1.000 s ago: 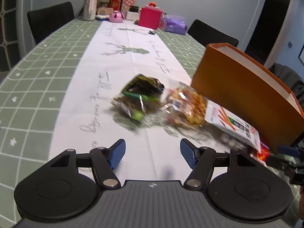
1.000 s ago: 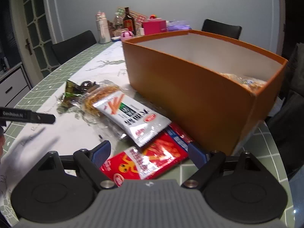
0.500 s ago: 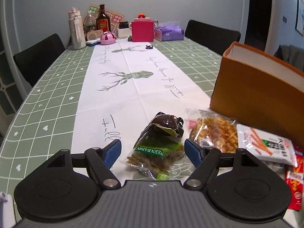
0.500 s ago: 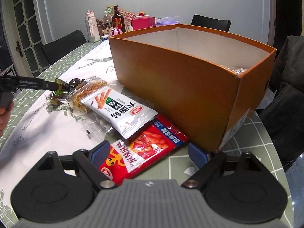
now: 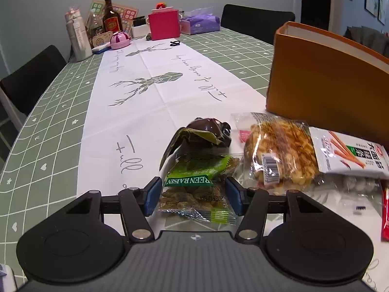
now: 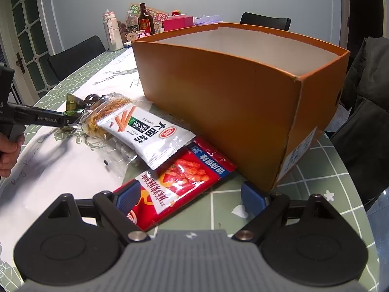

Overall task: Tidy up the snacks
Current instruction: 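Bring the left tool over the green raisin bag while the right tool approaches the red spicy-strip bag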

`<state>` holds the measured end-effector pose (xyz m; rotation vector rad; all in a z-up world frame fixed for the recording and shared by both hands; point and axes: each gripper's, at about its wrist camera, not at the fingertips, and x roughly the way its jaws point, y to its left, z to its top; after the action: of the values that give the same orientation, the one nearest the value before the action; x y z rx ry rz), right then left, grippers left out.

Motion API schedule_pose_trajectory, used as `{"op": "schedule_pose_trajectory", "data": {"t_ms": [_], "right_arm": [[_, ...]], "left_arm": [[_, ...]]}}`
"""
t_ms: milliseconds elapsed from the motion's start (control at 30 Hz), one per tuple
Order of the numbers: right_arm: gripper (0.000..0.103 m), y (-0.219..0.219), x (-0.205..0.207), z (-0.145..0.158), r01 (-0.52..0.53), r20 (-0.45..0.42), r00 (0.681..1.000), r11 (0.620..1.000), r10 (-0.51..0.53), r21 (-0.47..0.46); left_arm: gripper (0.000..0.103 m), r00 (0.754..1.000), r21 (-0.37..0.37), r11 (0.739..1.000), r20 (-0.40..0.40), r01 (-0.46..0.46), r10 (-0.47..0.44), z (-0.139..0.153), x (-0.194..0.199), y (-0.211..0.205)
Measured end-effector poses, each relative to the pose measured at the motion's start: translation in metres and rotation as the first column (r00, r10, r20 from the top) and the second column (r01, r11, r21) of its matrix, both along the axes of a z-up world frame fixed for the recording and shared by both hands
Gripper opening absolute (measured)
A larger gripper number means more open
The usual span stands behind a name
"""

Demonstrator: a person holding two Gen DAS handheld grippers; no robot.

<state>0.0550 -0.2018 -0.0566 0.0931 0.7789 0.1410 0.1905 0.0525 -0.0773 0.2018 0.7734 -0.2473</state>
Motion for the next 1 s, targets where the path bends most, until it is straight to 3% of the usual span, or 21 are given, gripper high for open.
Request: {"op": "schedule_pose_trajectory", "data": {"t_ms": [367, 433, 600, 833, 1000], "right_arm": [[0.088, 0.009, 0.005, -0.005, 0.025, -0.039, 0.999, 1.0, -0.025, -0.016], [0.093, 0.01, 0.008, -0.006, 0.054, -0.052, 0.997, 0.999, -0.054, -0.009], [0.094, 0.021, 0.015, -0.004, 0.094, -0.063, 0.994, 0.995, -0.091, 0.037], [0.096, 0.067, 0.027, -0.014, 0.098, -0.037, 0.994, 0.986, -0.103, -0.134], [0.094, 0.069, 0.018, -0.014, -0.02, -0.033, 0.999, 0.991, 0.015, -0.136]], "left_arm": [[0.065, 0.999, -0.053, 0.998, -0.029, -0.037, 0.036, 0.0, -0.04, 0.008], [0.065, 0.999, -0.058, 0.997, -0.032, -0.041, 0.039, 0.001, -0.049, 0.01], [0.065, 0.998, -0.075, 0.996, -0.035, -0.057, 0.055, 0.001, -0.067, 0.014], [0.065, 0.997, -0.094, 0.993, -0.034, -0.077, 0.074, 0.001, -0.074, 0.015], [0.065, 0.996, -0.119, 0.99, -0.052, -0.078, 0.072, 0.002, -0.08, 0.017]]}}
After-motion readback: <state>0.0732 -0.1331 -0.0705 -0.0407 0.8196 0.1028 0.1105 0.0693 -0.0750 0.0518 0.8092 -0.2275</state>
